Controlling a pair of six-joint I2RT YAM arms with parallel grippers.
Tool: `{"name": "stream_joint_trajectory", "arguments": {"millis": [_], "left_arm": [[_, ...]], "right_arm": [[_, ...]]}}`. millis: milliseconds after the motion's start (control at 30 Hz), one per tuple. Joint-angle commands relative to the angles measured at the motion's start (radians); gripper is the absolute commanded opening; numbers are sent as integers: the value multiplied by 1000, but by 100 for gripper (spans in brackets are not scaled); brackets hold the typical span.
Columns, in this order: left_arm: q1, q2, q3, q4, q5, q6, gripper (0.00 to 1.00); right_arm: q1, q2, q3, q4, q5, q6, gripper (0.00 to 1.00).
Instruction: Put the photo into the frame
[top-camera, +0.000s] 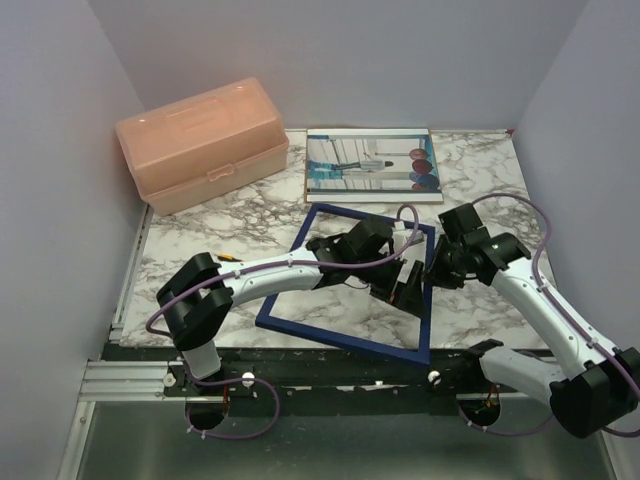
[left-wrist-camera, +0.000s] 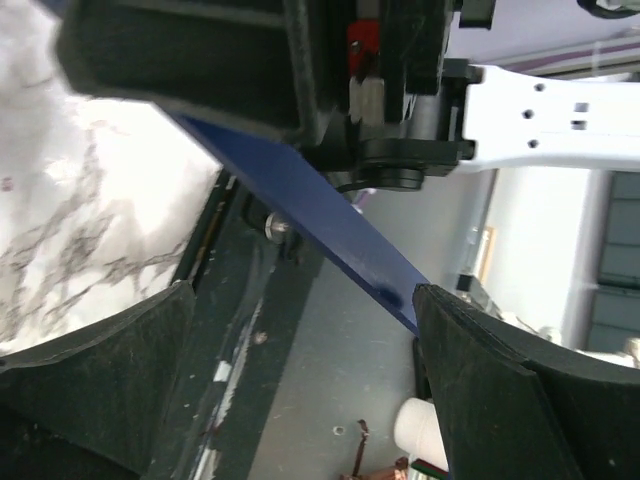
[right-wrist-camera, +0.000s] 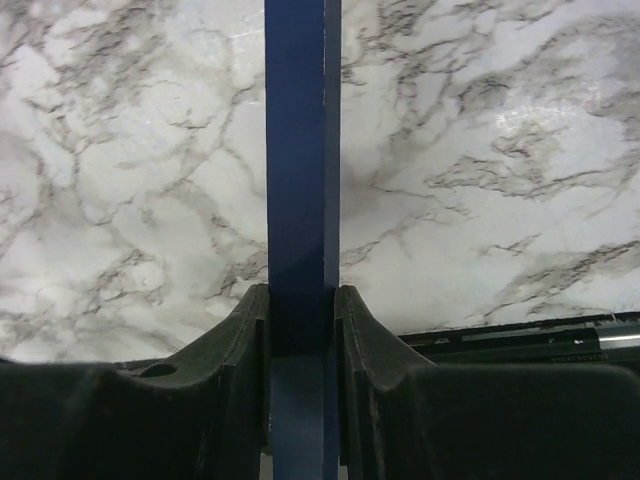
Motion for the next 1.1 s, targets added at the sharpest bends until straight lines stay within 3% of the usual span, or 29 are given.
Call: {"name": "stream_joint_trajectory", "arguments": {"millis": [0,233,433,533,767,900,967,1033,1067], "left_arm": [[-14,35,19,150,151,-112,93],[-15,65,33,152,172,-158,84],[-16,68,-1,289,180,-264,80],[-16,73,-8,315,176,-290,68],[-16,54,8,199,127,-235,40],[-14,43,11,156,93,-213,10],[-12,38,8,151,83,-209,0],[-9,25,4,135,61,-198,0],[-5,13,2,132,46,-190,0]], "right_arm": [[6,-45,83,80,-93,11,1],[7,-68,101,69,-85,28,1],[6,-79,94,79,-82,42,1],[5,-82,87,85,-86,48,1],[6,-87,73,106,-86,55,3],[6,-88,73,124,-102,59,8],[5,-89,73,135,-109,57,11],[7,-92,73,146,-118,57,16],[6,-96,73,153,-122,57,25]]}}
